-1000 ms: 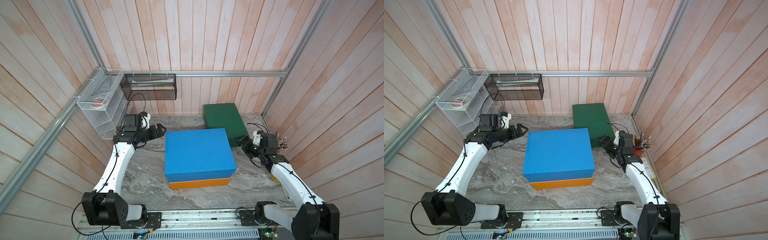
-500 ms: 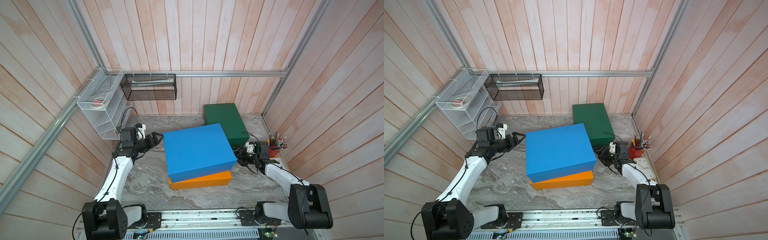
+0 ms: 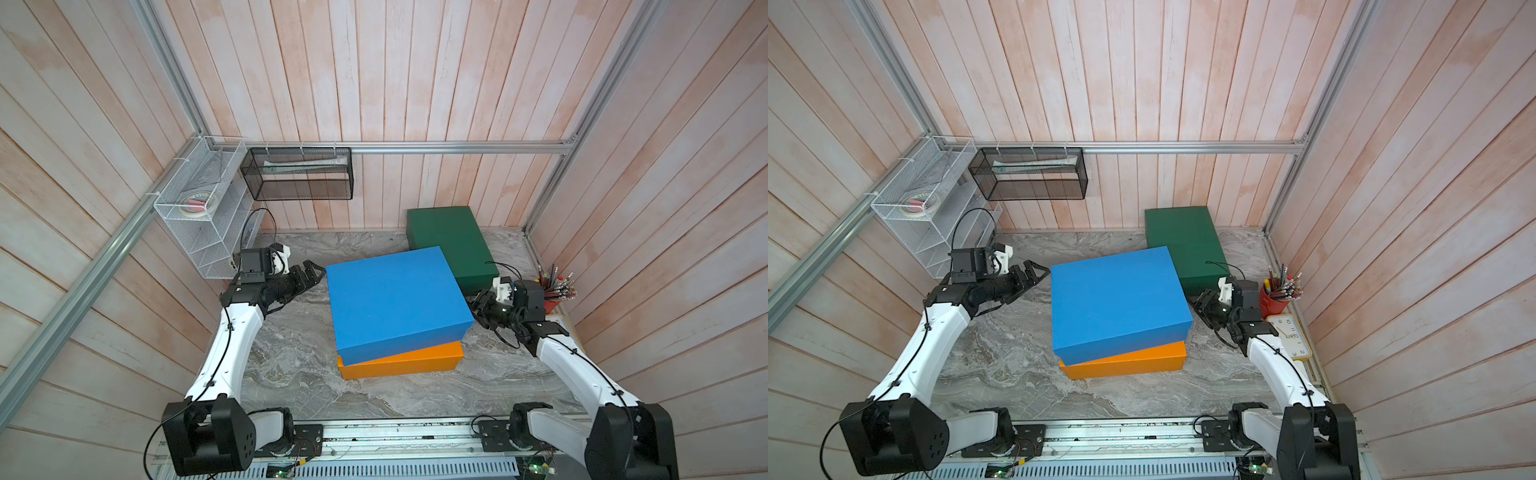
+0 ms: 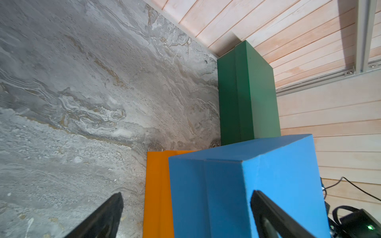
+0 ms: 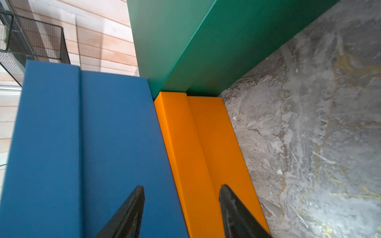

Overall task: Stack the shoeboxes
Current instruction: Adjust the shoebox.

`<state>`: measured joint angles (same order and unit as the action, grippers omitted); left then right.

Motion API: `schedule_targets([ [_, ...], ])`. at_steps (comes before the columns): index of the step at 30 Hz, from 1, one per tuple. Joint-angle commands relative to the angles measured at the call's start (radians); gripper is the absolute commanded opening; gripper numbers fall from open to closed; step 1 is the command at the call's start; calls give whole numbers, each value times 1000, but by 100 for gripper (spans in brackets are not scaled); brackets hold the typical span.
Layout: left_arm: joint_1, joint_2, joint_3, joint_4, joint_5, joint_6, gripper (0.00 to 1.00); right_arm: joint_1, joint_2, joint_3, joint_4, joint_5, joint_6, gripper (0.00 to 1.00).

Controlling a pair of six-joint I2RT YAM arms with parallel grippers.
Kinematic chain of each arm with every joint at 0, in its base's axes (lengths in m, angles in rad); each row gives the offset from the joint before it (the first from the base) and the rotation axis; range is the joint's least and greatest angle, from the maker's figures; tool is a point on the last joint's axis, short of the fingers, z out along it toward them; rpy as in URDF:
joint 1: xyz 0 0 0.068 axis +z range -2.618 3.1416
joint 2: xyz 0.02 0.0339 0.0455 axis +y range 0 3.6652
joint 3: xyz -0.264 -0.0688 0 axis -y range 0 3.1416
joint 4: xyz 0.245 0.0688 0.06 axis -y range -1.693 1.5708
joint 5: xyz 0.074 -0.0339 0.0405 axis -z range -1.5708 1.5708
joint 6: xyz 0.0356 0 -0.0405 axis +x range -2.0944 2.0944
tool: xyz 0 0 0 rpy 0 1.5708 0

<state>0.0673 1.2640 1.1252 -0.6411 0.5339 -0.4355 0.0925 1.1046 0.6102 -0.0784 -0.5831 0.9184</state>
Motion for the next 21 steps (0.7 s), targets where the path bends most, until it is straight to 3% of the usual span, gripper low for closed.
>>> schedule_targets([
  [1, 2, -1, 54, -94, -64, 57, 100, 24, -30, -18, -73, 56, -18, 59],
  [9, 77, -48, -53, -124, -74, 60, 100, 90, -137, -12, -209, 153, -36, 53],
  [13, 77, -63, -151, -74, 1, 25, 100, 119, -198, -18, -268, 196, -27, 50],
  [21, -29, -17, -141, -47, 16, 8, 100, 182, -253, 3, -359, 241, -32, 47],
])
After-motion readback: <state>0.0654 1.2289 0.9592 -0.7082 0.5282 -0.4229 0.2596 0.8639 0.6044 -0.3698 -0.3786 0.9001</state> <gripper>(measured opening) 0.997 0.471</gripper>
